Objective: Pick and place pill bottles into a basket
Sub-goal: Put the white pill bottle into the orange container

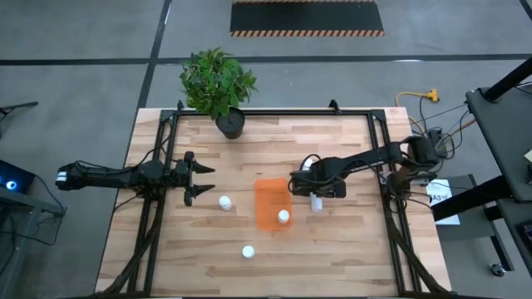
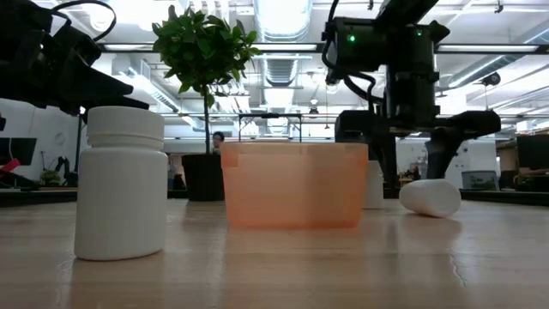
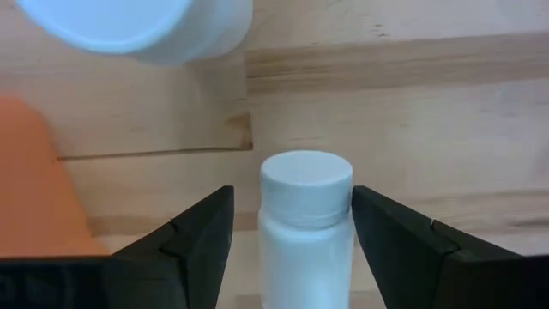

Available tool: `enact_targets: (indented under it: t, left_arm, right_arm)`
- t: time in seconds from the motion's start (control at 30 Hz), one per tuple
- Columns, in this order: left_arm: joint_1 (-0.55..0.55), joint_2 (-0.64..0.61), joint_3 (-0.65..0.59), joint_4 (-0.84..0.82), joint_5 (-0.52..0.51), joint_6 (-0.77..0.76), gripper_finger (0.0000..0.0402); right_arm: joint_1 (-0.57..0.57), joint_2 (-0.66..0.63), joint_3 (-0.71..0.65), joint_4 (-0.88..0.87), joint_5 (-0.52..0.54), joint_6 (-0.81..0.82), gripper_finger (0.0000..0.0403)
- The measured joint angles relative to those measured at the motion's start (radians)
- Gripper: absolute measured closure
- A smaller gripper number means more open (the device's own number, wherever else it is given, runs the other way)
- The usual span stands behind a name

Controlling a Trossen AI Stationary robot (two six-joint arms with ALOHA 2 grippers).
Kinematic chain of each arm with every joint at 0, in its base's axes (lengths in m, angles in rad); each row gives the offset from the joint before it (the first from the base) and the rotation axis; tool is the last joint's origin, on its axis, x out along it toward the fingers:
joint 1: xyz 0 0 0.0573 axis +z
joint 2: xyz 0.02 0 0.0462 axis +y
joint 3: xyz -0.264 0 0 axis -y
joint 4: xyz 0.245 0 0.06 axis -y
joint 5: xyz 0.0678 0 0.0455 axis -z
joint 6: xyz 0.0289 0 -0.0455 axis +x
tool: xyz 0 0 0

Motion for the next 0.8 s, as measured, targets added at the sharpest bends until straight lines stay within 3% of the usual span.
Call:
enact_targets:
  t: [0.2, 0.5, 0.8]
  left_arm:
    - [0.000, 0.000, 0.000, 0.000, 0.000, 0.000, 0.0134]
    - [0.000, 0.000, 0.000, 0.000, 0.000, 0.000, 0.0134]
    - [0.000, 0.000, 0.000, 0.000, 0.000, 0.000, 0.0134]
  right_arm:
    - [-0.003, 0.020, 0.000, -0.001, 0.000, 0.001, 0.0188]
    - [-0.003, 0.027, -0.001, -0.001, 0.002, -0.018, 0.0273]
    - [0.003, 0.012, 0.008, -0.001, -0.014, -0.054, 0.0273]
